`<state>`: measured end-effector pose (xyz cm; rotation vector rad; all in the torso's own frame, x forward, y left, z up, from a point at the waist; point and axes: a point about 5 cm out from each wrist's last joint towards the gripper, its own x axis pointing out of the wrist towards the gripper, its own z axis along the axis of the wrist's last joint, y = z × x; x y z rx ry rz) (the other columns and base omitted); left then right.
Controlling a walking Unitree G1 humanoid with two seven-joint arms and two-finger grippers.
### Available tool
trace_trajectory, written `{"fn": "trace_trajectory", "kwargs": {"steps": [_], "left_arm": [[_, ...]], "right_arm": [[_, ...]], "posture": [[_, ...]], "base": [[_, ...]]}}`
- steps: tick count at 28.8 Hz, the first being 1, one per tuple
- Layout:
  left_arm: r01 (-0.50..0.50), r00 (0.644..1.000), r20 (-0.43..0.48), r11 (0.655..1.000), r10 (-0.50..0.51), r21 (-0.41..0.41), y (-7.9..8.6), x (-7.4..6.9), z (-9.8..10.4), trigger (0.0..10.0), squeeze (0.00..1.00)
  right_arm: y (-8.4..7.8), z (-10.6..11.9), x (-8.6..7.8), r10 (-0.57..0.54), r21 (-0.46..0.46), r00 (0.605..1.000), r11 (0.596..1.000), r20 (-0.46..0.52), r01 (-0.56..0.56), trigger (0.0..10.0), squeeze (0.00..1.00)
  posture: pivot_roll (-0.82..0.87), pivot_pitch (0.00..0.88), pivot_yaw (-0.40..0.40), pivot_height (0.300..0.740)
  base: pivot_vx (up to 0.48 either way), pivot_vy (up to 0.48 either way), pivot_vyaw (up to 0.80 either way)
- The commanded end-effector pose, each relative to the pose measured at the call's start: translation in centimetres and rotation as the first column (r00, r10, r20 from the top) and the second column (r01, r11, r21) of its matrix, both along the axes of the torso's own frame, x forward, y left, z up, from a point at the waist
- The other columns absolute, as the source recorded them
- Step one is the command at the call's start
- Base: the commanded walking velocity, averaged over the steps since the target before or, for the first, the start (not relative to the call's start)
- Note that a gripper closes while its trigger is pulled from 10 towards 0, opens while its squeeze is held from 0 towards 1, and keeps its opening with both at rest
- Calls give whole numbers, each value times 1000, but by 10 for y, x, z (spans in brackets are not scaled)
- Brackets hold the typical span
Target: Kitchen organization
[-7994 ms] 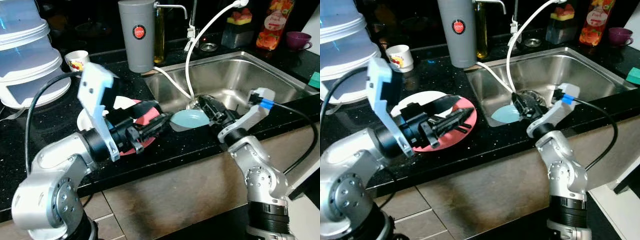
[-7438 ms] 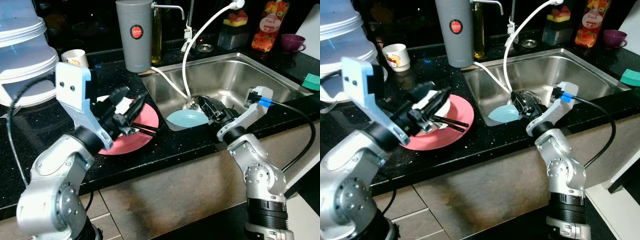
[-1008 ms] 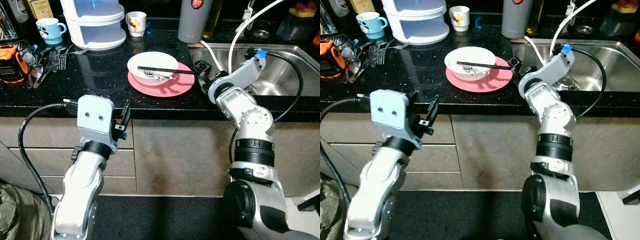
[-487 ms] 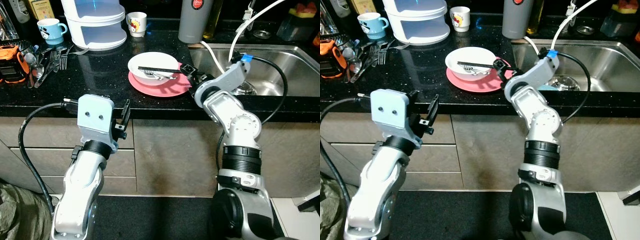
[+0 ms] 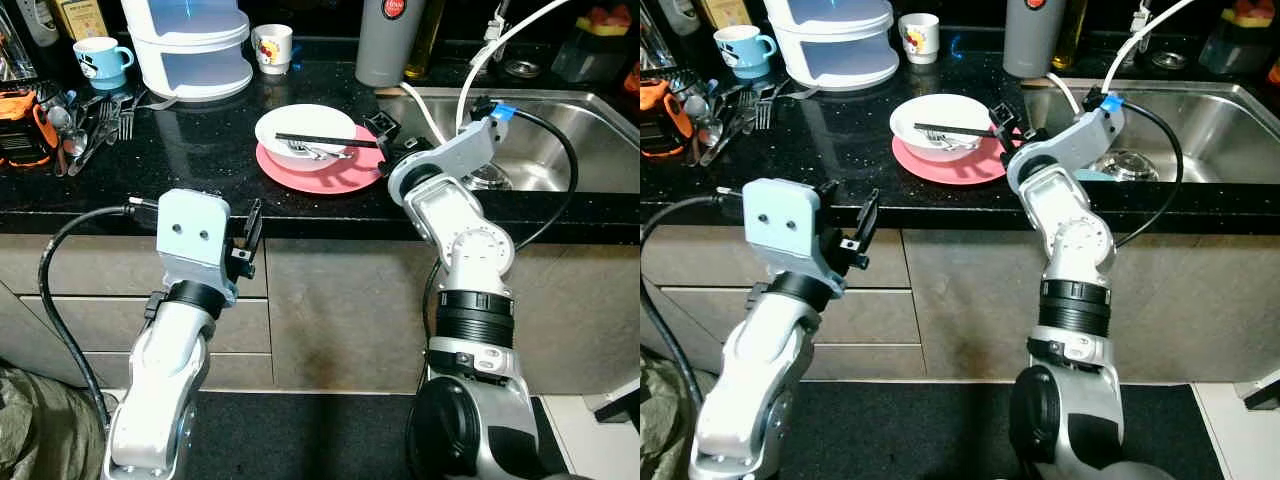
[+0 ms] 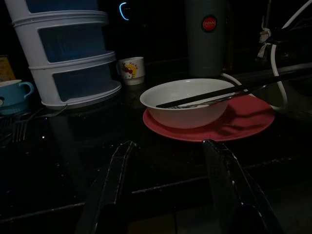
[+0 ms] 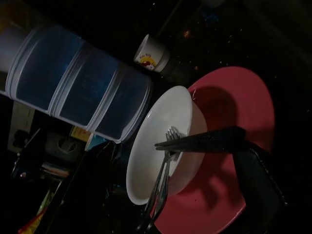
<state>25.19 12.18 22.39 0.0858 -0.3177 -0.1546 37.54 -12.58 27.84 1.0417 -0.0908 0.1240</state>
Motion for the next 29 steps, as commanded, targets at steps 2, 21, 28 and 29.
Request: {"fn": "trace_trajectory", "kwargs": {"steps": [2, 21, 28, 29], "left_arm": [[5, 1000, -19, 1000, -5, -7, -2, -2, -3, 10000, 0], [-17, 1000, -23, 1000, 16, -15, -1, -9, -1, 10000, 0], [-28, 999, -29, 999, 27, -18, 1, -10, -1, 10000, 0], [-30, 999, -29, 999, 29, -18, 2, -11, 0, 10000, 0]], "right_arm": [[7, -3, 3, 23, -9, 1000, 1000, -15, -23, 10000, 0], [15, -2, 15, 20, 9, 1000, 1000, 18, -20, 10000, 0], [5, -4, 24, -23, 1, 1000, 1000, 14, 23, 10000, 0], [4, -4, 25, -30, 0, 999, 1000, 14, 30, 10000, 0]], "posture": [[138, 54, -40, 740], [155, 96, -63, 740], [167, 115, -66, 740], [168, 117, -66, 740]], "base": [[0, 0, 0], [0, 0, 0], [0, 0, 0], [0, 0, 0]]}}
